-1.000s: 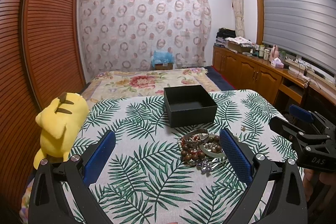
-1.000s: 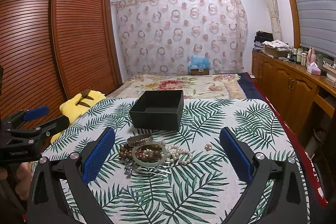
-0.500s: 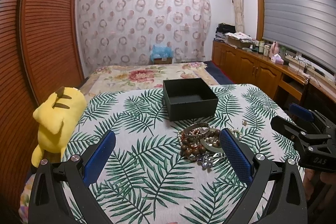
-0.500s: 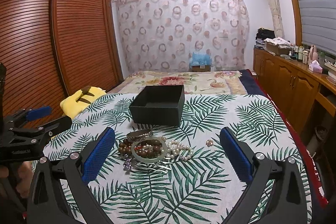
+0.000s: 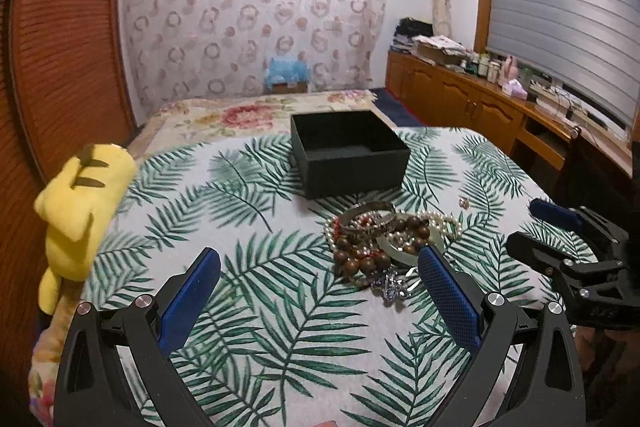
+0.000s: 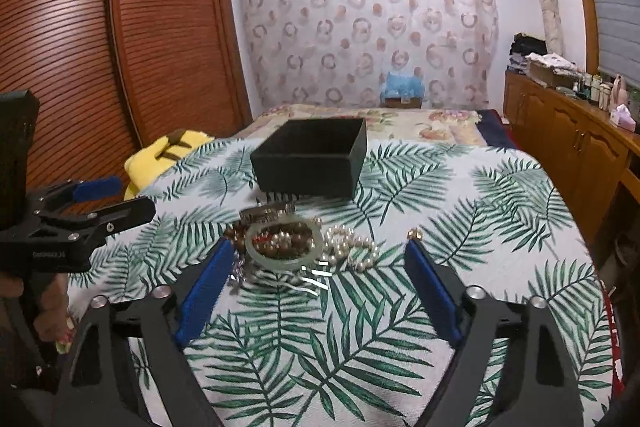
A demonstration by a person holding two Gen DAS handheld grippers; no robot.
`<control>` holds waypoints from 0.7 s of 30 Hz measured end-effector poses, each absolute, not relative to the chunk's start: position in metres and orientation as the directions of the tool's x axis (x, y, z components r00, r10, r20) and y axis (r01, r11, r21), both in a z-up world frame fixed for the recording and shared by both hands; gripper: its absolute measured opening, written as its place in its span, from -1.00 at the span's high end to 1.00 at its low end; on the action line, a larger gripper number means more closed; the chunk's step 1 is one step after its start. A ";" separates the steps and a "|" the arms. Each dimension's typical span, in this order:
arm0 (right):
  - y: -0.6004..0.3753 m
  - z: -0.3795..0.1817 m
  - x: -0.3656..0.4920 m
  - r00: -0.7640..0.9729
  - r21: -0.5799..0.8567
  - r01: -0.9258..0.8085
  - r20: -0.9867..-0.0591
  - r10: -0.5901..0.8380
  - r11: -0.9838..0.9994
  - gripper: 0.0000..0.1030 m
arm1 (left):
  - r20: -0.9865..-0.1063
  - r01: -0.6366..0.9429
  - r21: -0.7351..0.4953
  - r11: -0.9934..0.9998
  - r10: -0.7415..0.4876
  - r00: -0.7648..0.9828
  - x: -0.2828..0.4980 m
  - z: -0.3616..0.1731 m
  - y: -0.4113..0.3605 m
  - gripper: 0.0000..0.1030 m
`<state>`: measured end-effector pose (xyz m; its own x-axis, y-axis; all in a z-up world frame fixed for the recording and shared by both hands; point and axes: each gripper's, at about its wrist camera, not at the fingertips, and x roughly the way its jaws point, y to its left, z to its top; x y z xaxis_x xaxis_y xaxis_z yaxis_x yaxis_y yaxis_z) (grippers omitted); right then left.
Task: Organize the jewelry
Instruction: 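Lower the left tool onto the silver bangle while the right tool grasps the jade bangle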
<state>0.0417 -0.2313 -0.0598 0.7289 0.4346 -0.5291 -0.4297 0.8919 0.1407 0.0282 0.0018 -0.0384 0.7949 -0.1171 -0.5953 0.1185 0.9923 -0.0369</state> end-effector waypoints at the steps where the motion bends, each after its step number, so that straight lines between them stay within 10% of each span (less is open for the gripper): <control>1: -0.230 -0.063 0.043 0.724 0.141 -0.431 -0.535 0.435 0.891 -0.60 | -0.604 0.124 -0.045 0.991 -0.126 0.787 0.032 -0.042 0.003 -0.86; 21: -0.228 -0.088 0.050 0.658 0.125 -0.472 -0.609 0.443 0.873 -0.47 | -0.727 0.270 -0.118 0.956 -0.269 0.632 0.108 -0.073 -0.025 -0.62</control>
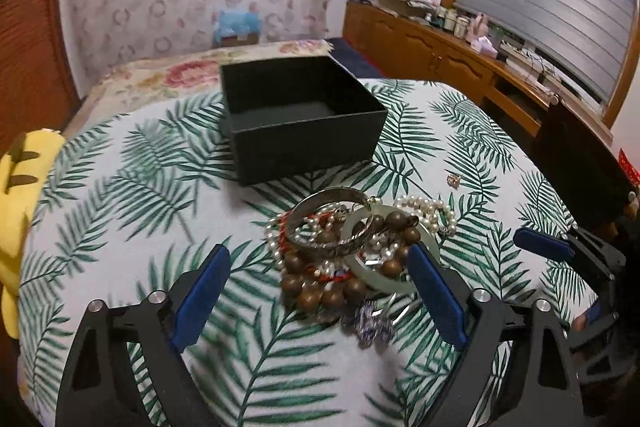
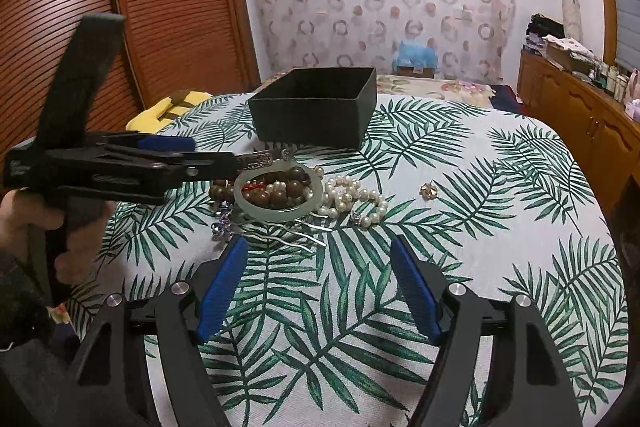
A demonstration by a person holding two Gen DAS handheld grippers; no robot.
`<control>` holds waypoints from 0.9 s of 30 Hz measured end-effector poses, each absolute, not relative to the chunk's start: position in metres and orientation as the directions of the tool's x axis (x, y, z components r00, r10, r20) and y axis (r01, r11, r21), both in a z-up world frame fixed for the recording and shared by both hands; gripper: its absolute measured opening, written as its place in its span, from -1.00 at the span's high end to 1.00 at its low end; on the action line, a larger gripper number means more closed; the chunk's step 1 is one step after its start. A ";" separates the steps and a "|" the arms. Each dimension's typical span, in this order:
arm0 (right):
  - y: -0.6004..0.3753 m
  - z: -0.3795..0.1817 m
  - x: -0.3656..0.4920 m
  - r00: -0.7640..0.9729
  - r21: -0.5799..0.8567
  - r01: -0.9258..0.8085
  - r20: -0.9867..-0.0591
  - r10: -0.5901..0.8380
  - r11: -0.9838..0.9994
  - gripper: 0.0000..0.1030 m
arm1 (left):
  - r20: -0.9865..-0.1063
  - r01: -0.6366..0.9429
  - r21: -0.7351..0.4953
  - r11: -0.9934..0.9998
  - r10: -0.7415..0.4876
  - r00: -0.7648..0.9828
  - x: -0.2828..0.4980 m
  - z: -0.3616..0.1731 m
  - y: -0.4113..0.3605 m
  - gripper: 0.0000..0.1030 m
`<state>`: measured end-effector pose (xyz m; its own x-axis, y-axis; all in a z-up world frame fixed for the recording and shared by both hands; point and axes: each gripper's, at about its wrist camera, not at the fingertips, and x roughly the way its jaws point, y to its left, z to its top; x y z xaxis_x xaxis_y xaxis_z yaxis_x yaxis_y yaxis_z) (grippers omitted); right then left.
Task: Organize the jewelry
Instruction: 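Lower the left tool onto the silver bangle while the right tool grasps the jade bangle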
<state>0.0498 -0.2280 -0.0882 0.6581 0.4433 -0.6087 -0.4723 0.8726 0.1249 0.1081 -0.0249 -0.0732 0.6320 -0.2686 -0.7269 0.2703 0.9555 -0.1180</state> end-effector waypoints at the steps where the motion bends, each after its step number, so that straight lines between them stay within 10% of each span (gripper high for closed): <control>1: -0.228 -0.088 0.051 0.658 0.126 -0.473 -0.608 0.445 0.872 -0.47 | -0.734 0.274 -0.129 0.953 -0.277 0.620 0.114 -0.076 -0.026 -0.58; 14: -0.229 -0.081 0.063 0.655 0.109 -0.487 -0.611 0.445 0.867 -0.47 | -0.779 0.311 -0.200 0.929 -0.343 0.524 0.151 -0.093 -0.029 -0.09; 27: -0.211 -0.083 0.092 0.594 0.107 -0.551 -0.646 0.479 0.827 -0.47 | -0.728 0.297 -0.181 0.938 -0.330 0.600 0.129 -0.070 -0.010 -0.08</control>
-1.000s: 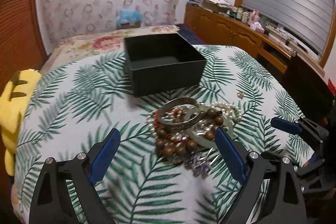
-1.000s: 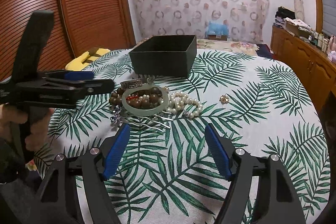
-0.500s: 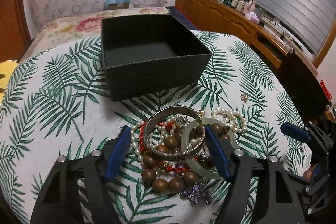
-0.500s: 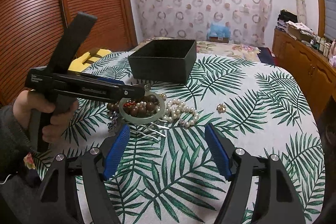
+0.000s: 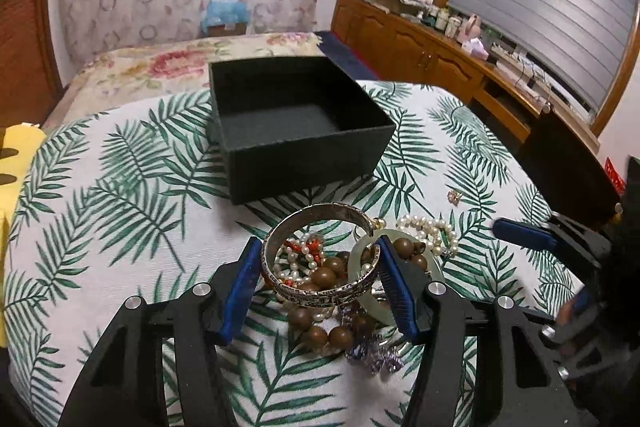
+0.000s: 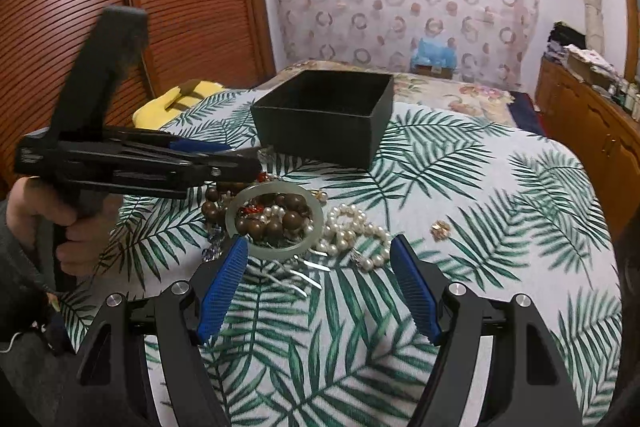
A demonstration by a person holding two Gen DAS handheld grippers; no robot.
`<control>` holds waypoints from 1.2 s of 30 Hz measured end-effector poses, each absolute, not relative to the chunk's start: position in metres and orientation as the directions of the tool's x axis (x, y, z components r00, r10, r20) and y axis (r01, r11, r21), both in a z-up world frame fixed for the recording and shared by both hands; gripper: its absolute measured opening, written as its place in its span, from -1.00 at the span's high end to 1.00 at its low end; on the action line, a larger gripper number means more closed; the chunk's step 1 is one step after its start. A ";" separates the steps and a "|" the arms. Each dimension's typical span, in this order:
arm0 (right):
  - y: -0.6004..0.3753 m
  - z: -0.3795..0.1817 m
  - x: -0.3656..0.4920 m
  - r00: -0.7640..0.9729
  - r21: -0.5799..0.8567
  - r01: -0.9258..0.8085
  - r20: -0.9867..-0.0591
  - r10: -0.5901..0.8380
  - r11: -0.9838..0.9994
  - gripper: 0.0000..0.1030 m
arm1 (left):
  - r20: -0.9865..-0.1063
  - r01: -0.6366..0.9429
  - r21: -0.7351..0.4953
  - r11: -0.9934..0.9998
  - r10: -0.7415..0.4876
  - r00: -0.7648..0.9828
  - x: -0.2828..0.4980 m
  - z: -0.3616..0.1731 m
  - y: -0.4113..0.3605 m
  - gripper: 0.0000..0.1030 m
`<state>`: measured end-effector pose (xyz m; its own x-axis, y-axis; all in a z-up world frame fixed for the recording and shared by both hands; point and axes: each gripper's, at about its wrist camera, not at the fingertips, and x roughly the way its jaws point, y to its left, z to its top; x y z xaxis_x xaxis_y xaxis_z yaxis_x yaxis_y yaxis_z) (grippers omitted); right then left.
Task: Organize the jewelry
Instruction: 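Lower the left tool onto the silver bangle while the right tool grasps the jade bangle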
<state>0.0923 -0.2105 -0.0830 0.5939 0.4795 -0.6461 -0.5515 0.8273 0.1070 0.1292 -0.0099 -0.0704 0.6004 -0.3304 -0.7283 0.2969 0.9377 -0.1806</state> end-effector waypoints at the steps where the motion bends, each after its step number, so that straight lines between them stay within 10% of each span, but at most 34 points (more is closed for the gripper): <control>1: -0.207 -0.084 0.096 0.582 0.111 -0.559 -0.653 0.485 0.821 -0.47 | -0.726 0.295 -0.179 0.939 -0.328 0.604 0.128 -0.069 -0.009 -0.08; 36: -0.166 -0.102 0.137 0.411 0.189 -0.658 -0.721 0.558 0.729 -0.45 | -0.747 0.215 -0.198 0.956 -0.289 0.599 0.119 -0.092 0.030 -0.09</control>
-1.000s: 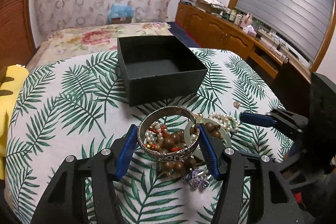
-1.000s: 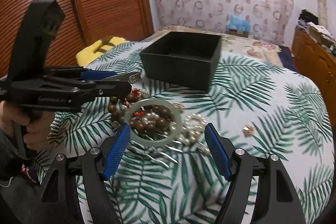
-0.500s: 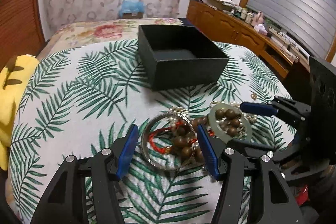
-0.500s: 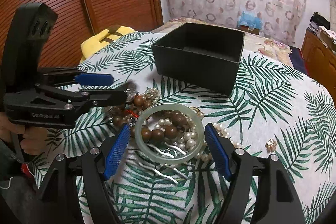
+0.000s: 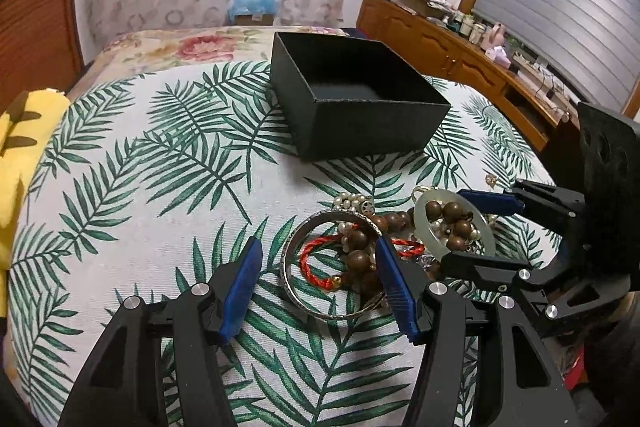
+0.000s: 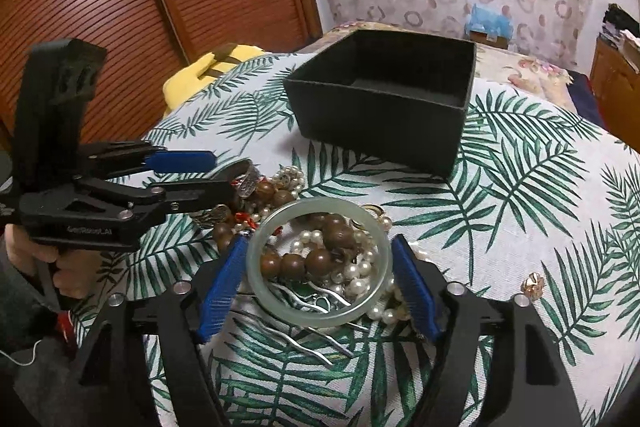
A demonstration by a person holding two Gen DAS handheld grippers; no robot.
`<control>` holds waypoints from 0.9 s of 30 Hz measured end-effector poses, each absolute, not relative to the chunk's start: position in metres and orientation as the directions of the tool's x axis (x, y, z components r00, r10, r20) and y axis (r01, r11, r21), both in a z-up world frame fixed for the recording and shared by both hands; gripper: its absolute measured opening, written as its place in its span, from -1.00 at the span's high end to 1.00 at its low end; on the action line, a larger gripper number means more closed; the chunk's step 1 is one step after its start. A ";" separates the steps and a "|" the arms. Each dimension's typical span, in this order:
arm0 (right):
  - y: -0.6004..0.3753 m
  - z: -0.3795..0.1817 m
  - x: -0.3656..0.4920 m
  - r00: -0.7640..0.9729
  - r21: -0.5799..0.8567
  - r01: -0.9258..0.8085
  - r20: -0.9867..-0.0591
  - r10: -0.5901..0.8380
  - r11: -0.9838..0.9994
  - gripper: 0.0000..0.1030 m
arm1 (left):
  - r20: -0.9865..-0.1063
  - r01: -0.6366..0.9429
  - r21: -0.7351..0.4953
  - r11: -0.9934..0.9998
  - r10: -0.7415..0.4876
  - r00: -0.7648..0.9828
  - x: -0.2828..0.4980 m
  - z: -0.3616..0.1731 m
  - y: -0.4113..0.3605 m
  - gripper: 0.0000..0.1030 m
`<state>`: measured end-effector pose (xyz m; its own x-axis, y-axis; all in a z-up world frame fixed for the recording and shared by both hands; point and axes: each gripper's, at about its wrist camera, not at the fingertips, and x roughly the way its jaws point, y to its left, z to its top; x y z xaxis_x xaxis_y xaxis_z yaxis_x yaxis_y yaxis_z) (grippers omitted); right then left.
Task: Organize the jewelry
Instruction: 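Lower the left tool onto the silver bangle while the right tool grasps the jade bangle, then lift the silver bangle into the black box while the right tool drops the jade bangle in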
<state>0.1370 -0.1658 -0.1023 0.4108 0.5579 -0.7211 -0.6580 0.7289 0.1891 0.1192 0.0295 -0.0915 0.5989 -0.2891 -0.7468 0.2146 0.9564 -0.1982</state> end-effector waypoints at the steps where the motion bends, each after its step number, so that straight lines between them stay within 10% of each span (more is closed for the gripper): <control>1: -0.165 -0.102 0.136 0.416 0.179 -0.661 -0.721 0.554 0.729 -0.44 | -0.746 0.215 -0.200 0.956 -0.290 0.600 0.119 -0.091 0.029 -0.09; 27: -0.180 -0.085 0.117 0.481 0.137 -0.652 -0.686 0.546 0.746 -0.44 | -0.740 0.227 -0.209 0.951 -0.306 0.600 0.108 -0.092 0.027 -0.05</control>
<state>0.1175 -0.1797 -0.0853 0.4807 0.5461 -0.6861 -0.6519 0.7458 0.1370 0.1081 0.0271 -0.0925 0.5997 -0.3058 -0.7395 0.2271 0.9511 -0.2092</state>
